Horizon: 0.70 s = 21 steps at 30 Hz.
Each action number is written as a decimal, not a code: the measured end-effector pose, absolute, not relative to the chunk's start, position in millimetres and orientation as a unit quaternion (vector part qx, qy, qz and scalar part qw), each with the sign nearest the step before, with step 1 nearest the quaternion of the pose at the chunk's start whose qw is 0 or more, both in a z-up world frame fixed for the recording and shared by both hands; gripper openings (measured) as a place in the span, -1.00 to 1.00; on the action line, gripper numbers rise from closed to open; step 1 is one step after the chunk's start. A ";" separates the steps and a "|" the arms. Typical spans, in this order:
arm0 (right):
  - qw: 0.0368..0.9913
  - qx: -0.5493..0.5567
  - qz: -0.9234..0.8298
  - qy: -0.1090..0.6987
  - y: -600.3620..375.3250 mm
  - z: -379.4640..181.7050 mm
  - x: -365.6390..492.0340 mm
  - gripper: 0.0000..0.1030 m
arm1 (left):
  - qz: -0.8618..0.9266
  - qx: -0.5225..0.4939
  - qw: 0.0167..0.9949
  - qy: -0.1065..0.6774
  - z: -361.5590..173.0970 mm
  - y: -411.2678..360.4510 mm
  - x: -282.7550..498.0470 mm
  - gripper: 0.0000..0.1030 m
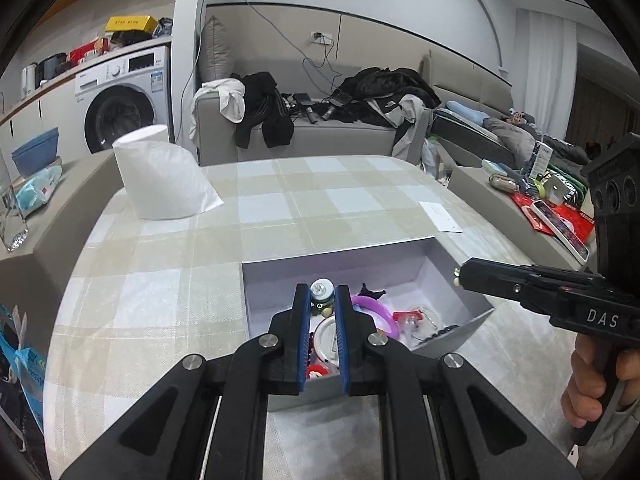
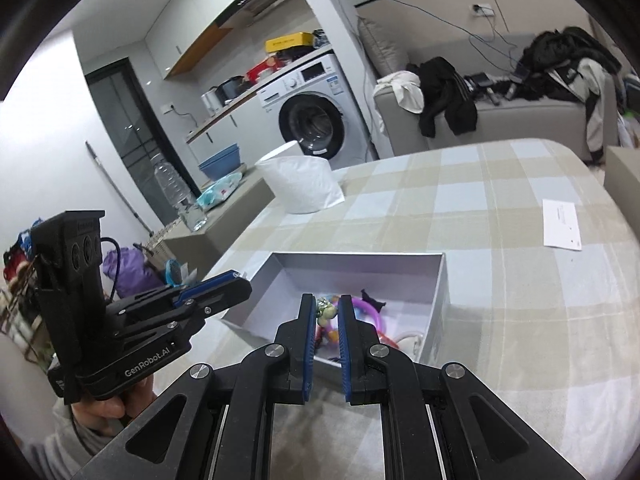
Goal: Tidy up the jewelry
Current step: 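Lower both charms into the box and open both tools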
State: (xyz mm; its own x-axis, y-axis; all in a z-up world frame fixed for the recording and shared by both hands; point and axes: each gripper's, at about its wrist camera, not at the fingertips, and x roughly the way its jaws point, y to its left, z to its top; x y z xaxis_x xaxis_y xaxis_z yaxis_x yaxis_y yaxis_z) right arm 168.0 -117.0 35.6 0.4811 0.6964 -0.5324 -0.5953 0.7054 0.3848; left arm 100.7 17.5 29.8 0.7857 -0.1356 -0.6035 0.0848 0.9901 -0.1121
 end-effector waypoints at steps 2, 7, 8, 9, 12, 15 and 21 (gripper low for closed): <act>0.858 0.075 0.370 0.349 -117.4 32.8 173.2 -0.80 | -0.058 -0.038 0.941 0.331 24.4 18.0 105.6 -0.85; 0.859 0.079 0.356 0.359 -118.2 26.2 181.2 -0.80 | -0.055 -0.018 0.940 0.336 17.0 10.1 108.7 -0.85; 0.860 0.077 0.354 0.360 -117.8 25.2 181.7 -0.80 | -0.057 -0.015 0.940 0.337 16.4 9.3 108.3 -0.85; 0.861 0.073 0.352 0.361 -116.5 24.0 182.0 -0.80 | -0.058 -0.012 0.940 0.337 15.8 8.0 108.0 -0.85; 0.861 0.068 0.353 0.361 -114.1 21.9 181.0 -0.80 | -0.056 -0.005 0.939 0.340 14.5 5.1 109.1 -0.85; 0.864 0.063 0.350 0.358 -112.3 20.8 181.0 -0.80 | -0.054 -0.007 0.939 0.341 14.3 6.3 111.9 -0.85; 0.864 0.061 0.347 0.361 -111.4 19.4 183.1 -0.79 | -0.047 -0.006 0.939 0.342 12.6 4.9 115.3 -0.84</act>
State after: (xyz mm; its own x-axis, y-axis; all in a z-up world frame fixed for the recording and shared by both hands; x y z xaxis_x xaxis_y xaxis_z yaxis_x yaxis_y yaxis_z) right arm 183.1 -111.4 19.4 0.4990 0.6426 -0.5814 -0.5552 0.7522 0.3549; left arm 115.3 4.9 12.6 0.7618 -0.0923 -0.6413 0.0843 0.9955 -0.0431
